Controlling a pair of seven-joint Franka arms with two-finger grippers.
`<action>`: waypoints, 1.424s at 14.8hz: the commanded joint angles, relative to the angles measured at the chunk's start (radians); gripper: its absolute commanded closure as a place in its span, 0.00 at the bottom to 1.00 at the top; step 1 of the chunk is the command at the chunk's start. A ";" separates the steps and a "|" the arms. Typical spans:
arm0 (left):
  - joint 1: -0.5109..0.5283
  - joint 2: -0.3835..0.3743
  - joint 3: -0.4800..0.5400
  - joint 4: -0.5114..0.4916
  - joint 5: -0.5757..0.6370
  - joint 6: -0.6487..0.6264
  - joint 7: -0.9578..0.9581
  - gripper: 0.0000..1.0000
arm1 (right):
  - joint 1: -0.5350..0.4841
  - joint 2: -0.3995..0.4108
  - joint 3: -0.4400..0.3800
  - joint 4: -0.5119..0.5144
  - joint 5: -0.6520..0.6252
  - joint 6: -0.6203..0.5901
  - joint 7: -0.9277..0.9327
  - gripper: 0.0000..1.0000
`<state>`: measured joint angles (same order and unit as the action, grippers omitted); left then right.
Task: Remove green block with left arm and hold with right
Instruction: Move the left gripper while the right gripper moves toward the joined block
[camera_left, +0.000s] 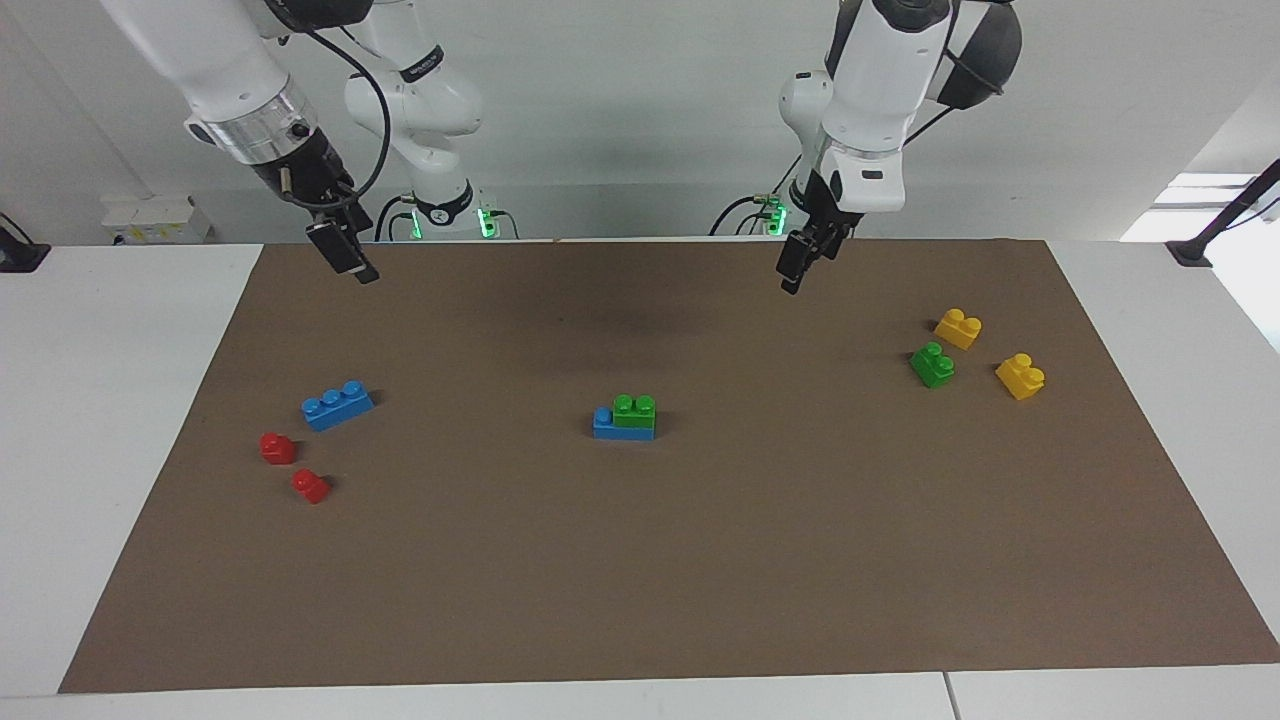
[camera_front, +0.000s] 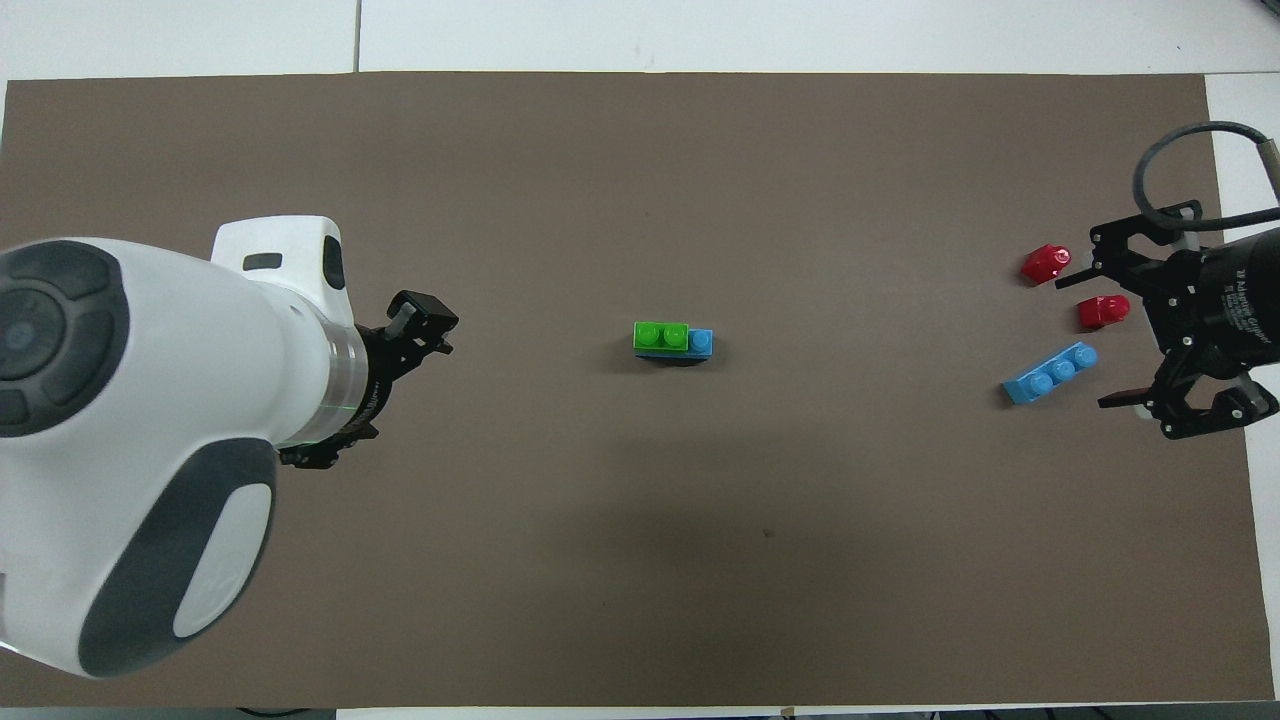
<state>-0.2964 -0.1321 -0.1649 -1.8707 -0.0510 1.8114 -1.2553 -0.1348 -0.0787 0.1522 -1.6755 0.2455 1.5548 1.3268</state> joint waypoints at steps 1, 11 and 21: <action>-0.053 -0.030 0.016 -0.057 -0.030 0.058 -0.201 0.00 | -0.016 0.032 0.003 -0.020 0.095 0.033 0.067 0.02; -0.219 0.009 0.018 -0.100 -0.053 0.127 -0.617 0.00 | 0.049 0.184 0.003 -0.023 0.219 0.230 0.238 0.02; -0.271 0.163 0.018 -0.079 -0.052 0.296 -0.774 0.00 | 0.164 0.278 0.004 -0.093 0.244 0.474 0.307 0.02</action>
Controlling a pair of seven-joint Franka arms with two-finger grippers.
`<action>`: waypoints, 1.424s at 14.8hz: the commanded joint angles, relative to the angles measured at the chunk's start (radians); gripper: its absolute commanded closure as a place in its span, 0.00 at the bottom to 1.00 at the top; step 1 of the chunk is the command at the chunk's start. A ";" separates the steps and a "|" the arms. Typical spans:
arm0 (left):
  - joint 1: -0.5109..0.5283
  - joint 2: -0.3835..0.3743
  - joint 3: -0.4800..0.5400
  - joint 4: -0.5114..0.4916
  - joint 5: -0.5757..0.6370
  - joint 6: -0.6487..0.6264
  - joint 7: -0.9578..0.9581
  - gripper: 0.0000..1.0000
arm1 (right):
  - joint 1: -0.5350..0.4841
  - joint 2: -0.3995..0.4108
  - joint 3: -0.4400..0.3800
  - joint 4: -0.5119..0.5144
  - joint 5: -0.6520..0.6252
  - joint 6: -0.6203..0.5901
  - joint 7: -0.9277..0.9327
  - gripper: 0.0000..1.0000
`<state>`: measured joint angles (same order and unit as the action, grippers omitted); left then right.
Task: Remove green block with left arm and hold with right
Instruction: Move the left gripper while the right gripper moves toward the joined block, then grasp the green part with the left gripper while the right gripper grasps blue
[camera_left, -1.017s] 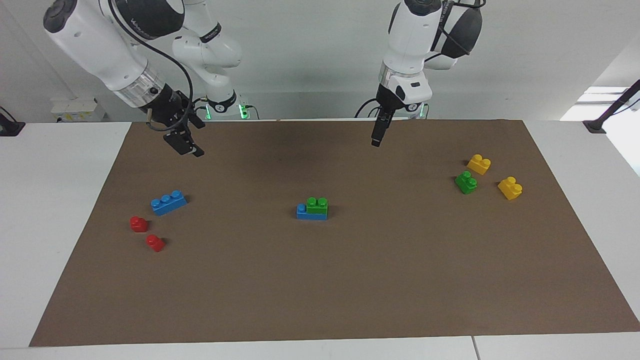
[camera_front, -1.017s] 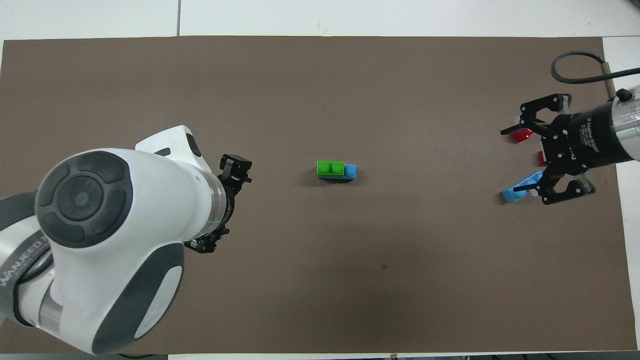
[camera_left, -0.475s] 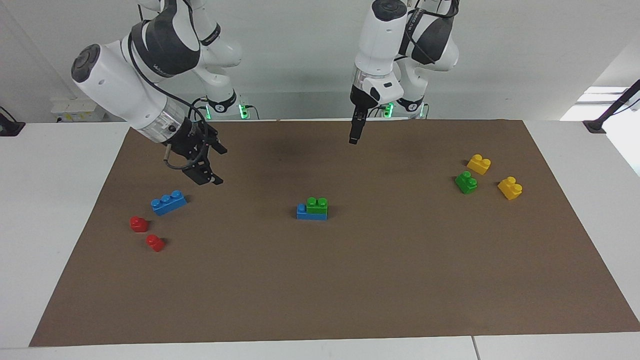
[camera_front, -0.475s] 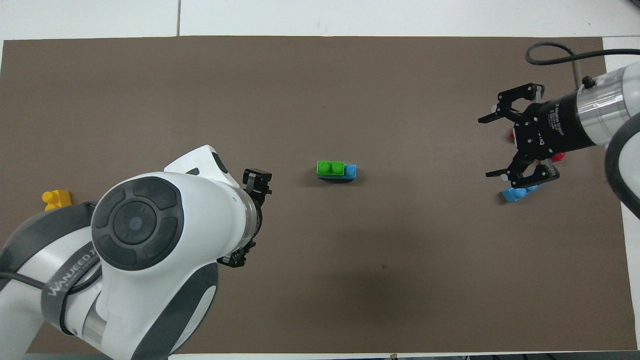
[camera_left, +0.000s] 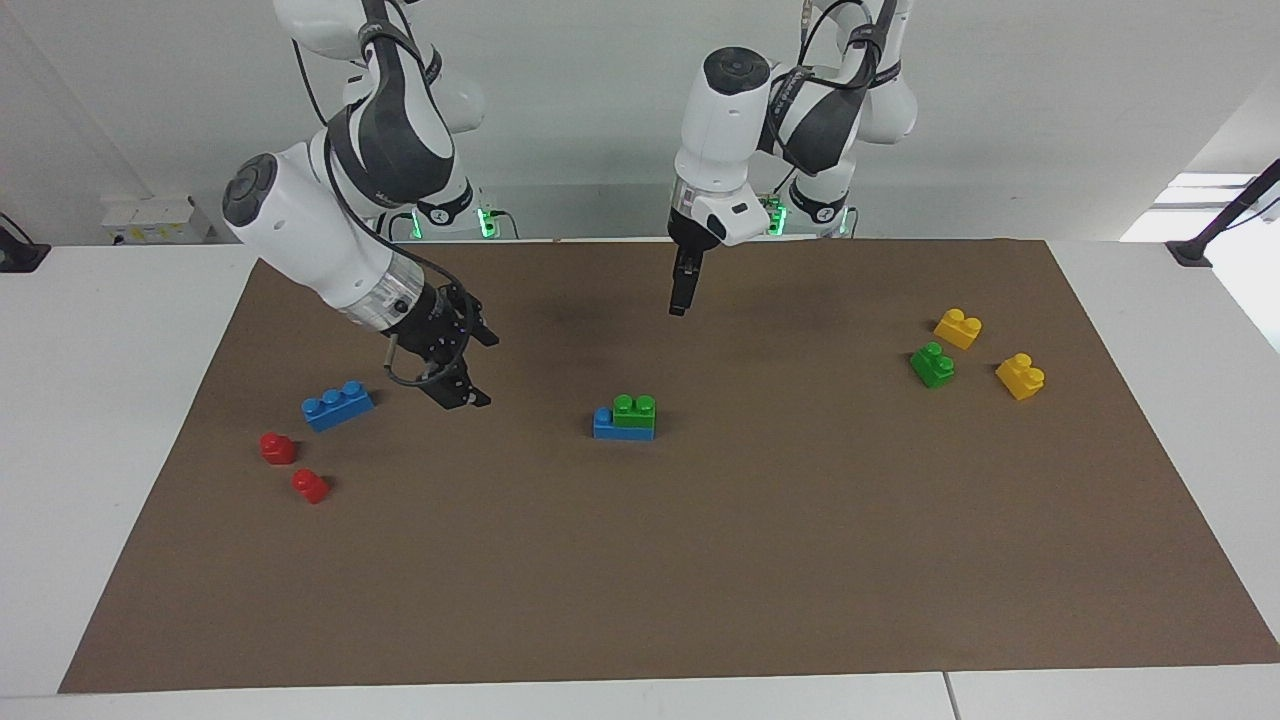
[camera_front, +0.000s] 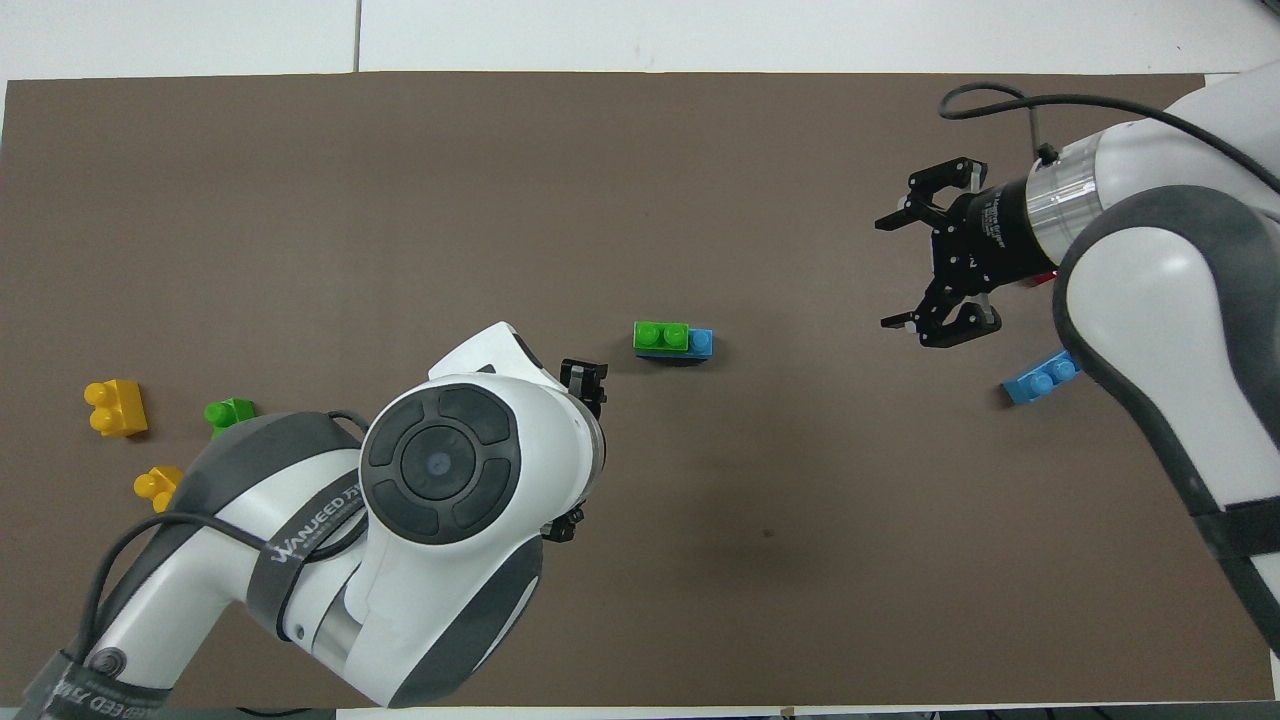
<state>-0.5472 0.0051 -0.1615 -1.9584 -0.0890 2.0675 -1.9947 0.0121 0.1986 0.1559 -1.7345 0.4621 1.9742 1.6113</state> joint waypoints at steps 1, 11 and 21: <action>-0.026 0.051 0.016 0.028 -0.014 0.046 -0.050 0.00 | 0.031 0.007 0.001 -0.046 0.027 0.072 0.024 0.02; -0.026 0.206 0.022 0.157 0.002 0.010 -0.122 0.00 | 0.132 -0.011 -0.001 -0.223 0.027 0.224 0.021 0.02; -0.046 0.440 0.023 0.386 0.084 -0.044 -0.289 0.00 | 0.201 0.019 -0.001 -0.283 0.029 0.397 0.039 0.02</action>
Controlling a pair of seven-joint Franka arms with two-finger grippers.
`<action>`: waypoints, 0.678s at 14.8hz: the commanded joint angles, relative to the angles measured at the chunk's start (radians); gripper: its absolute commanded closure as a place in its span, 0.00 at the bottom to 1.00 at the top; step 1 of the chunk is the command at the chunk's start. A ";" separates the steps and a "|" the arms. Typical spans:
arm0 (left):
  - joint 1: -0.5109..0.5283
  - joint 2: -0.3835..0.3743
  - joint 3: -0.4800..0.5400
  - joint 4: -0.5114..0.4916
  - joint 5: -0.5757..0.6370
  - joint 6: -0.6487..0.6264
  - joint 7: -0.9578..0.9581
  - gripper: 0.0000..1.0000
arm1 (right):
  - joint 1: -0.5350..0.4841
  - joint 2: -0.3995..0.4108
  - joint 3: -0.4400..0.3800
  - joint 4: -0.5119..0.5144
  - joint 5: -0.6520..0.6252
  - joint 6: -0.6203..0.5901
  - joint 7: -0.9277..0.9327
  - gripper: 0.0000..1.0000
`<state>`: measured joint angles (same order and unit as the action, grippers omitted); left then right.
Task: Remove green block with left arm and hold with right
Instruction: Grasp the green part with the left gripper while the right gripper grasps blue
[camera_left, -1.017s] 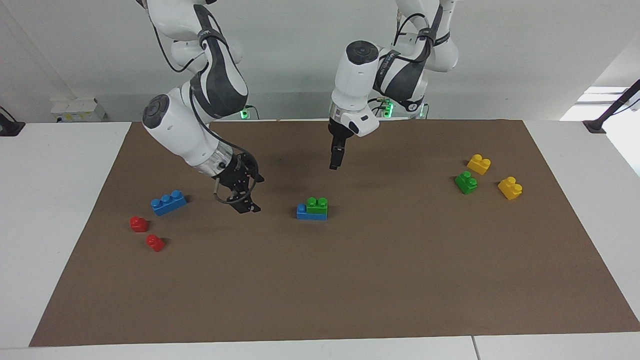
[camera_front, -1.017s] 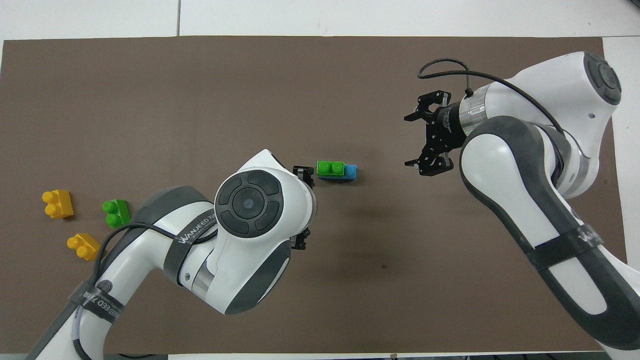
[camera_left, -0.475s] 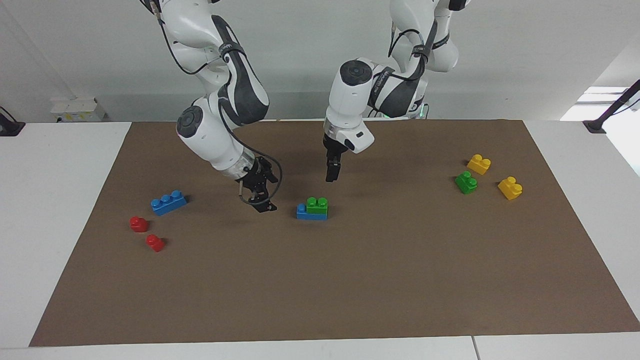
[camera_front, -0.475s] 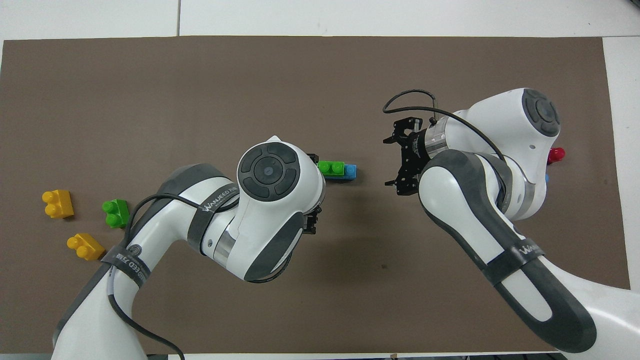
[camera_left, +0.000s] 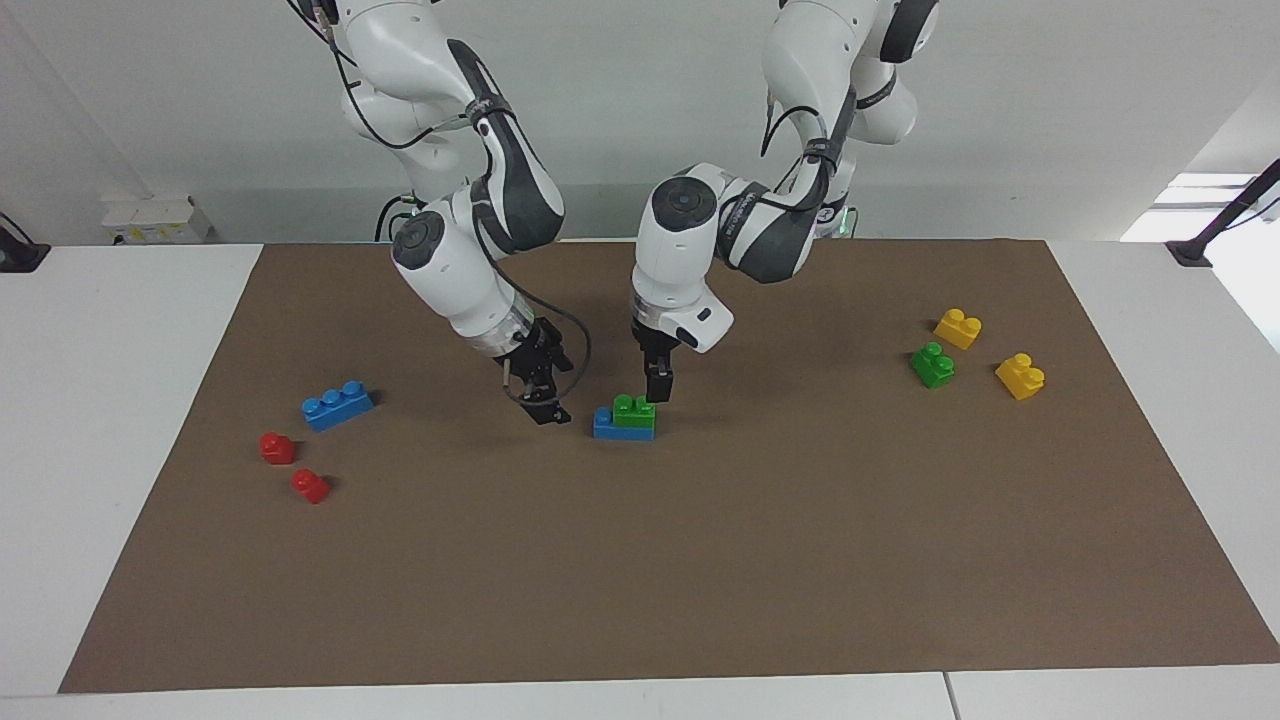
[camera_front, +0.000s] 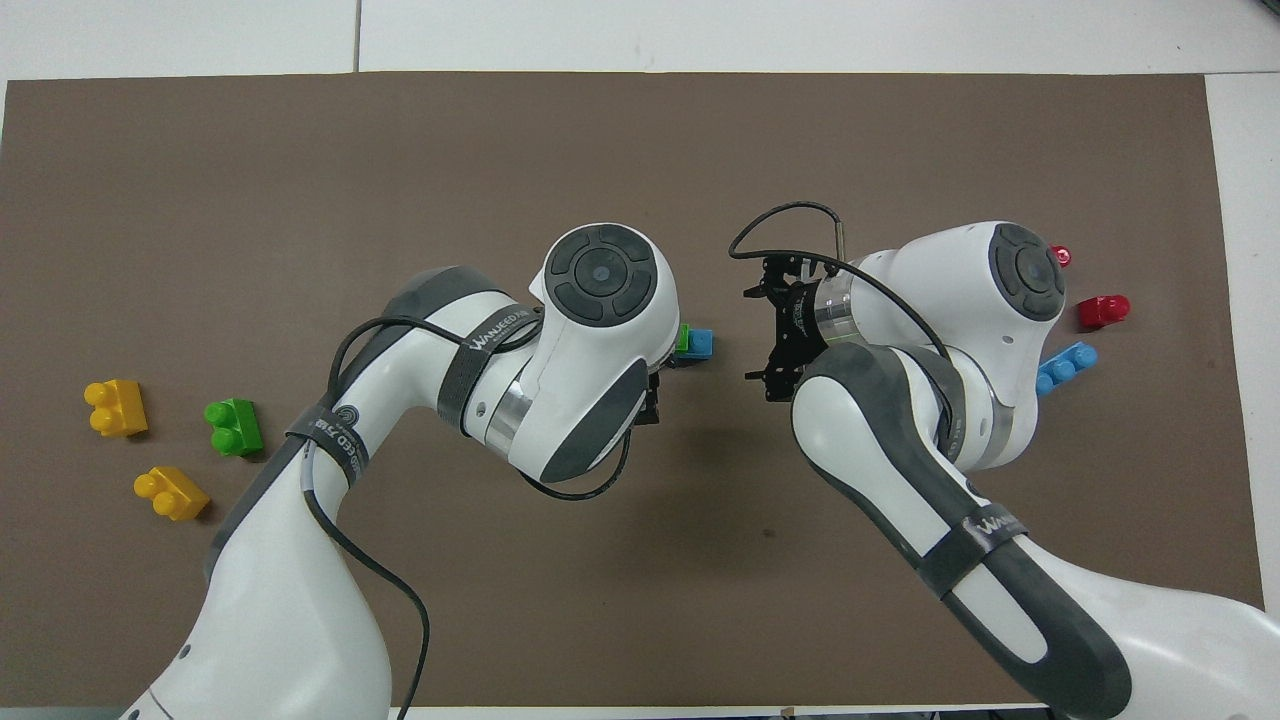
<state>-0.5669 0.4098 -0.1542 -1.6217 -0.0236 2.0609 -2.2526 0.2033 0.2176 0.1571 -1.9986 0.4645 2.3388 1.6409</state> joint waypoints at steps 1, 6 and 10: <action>-0.027 0.043 0.018 0.052 0.021 -0.033 -0.035 0.00 | 0.021 0.014 -0.001 -0.019 0.029 0.068 0.011 0.02; -0.028 0.058 0.018 0.049 0.028 -0.005 -0.051 0.00 | 0.056 0.084 -0.001 -0.006 0.029 0.160 0.023 0.02; -0.027 0.066 0.024 0.043 0.040 0.044 -0.068 0.00 | 0.070 0.118 -0.001 -0.002 0.029 0.206 0.025 0.02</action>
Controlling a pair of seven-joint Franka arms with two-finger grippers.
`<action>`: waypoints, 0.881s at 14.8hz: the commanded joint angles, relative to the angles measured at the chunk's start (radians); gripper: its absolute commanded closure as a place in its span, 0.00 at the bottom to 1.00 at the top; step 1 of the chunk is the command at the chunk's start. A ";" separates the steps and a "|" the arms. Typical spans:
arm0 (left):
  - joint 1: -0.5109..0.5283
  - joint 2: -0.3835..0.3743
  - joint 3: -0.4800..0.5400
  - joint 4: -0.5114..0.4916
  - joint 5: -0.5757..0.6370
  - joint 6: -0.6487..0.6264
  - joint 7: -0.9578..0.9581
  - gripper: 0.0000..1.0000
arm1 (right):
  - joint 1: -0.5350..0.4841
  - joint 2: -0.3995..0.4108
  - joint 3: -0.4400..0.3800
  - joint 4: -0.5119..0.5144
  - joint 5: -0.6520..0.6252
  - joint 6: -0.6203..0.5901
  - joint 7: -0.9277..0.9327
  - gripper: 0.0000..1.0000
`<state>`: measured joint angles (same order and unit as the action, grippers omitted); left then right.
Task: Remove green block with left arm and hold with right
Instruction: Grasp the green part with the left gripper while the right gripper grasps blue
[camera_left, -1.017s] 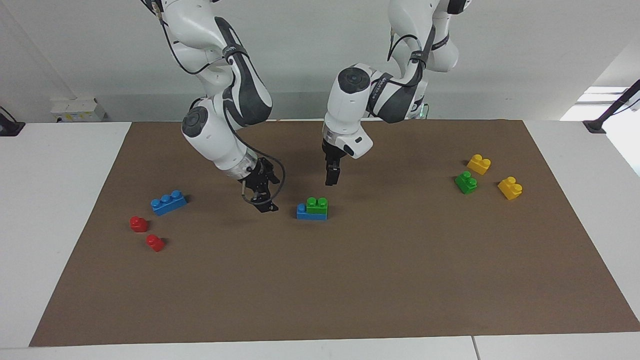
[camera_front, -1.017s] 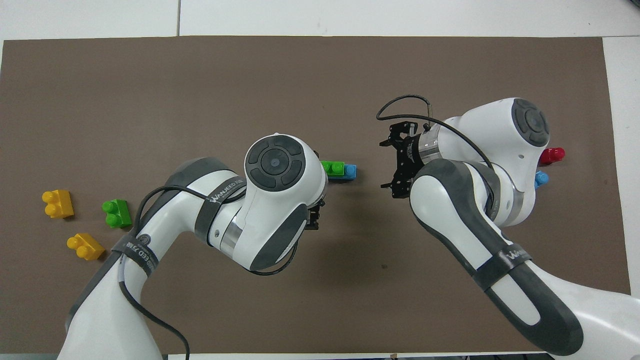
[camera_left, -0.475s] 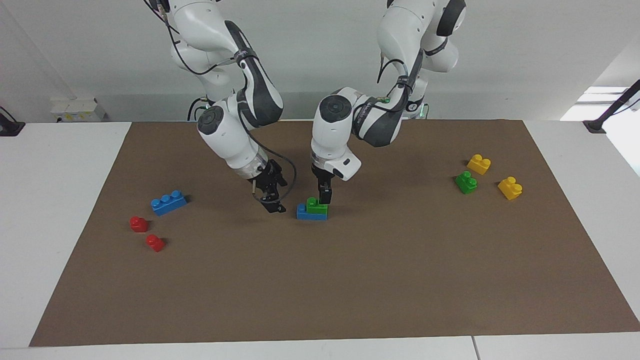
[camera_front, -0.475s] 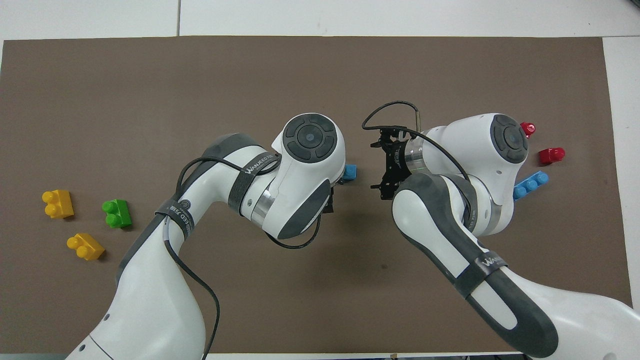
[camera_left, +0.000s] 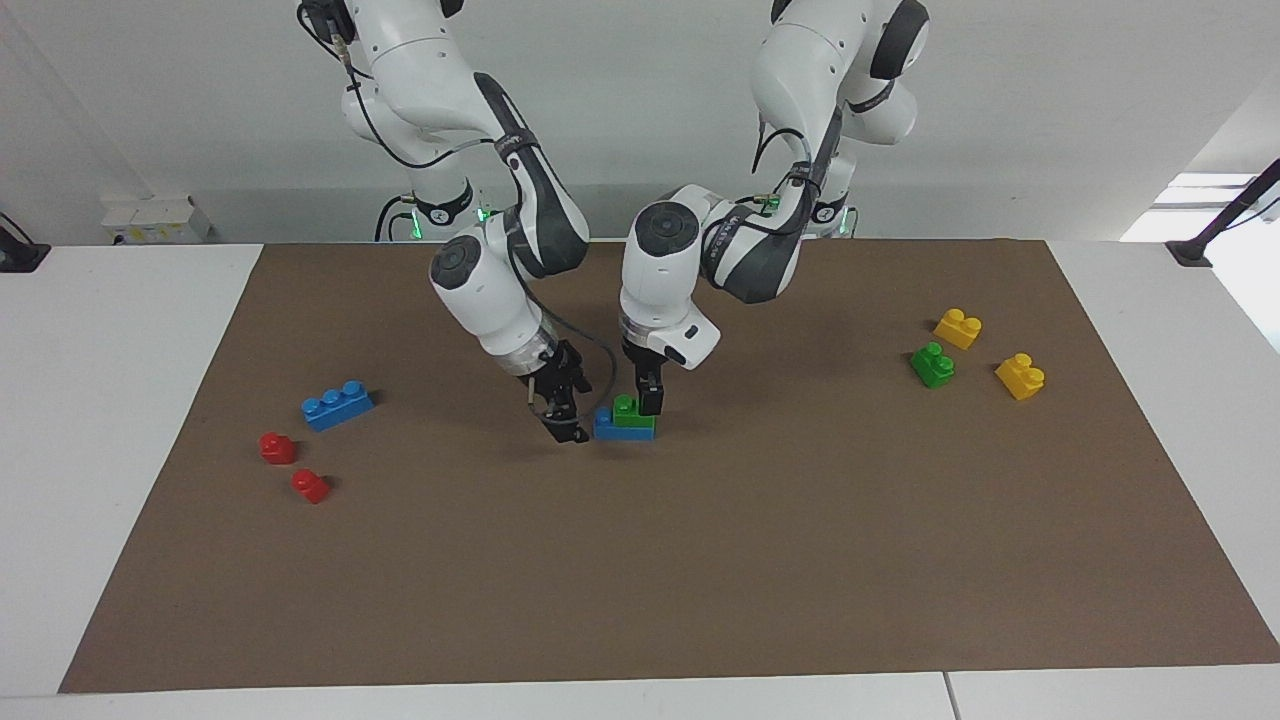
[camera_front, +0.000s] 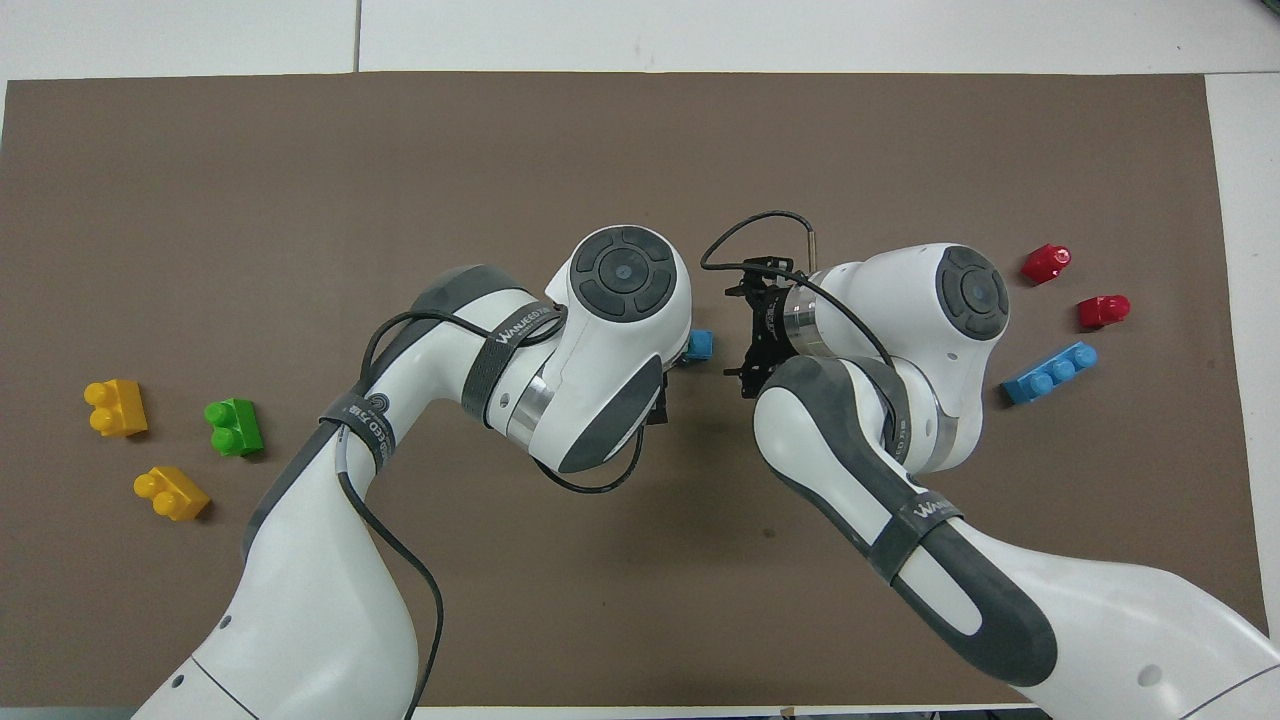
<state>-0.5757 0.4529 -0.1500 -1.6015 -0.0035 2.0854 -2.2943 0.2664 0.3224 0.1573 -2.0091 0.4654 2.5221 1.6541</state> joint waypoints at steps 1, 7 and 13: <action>-0.018 0.023 0.020 0.023 0.022 0.030 -0.028 0.00 | 0.007 0.017 -0.001 0.009 0.029 0.024 0.010 0.02; -0.013 0.027 0.024 0.023 0.030 0.041 -0.028 0.00 | 0.013 0.032 -0.001 0.009 0.029 0.050 0.012 0.02; -0.016 0.043 0.026 0.020 0.037 0.067 -0.043 0.00 | 0.047 0.061 -0.002 0.009 0.035 0.107 0.026 0.02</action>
<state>-0.5757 0.4727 -0.1386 -1.6015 0.0142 2.1338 -2.3114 0.3014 0.3657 0.1569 -2.0071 0.4668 2.5941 1.6621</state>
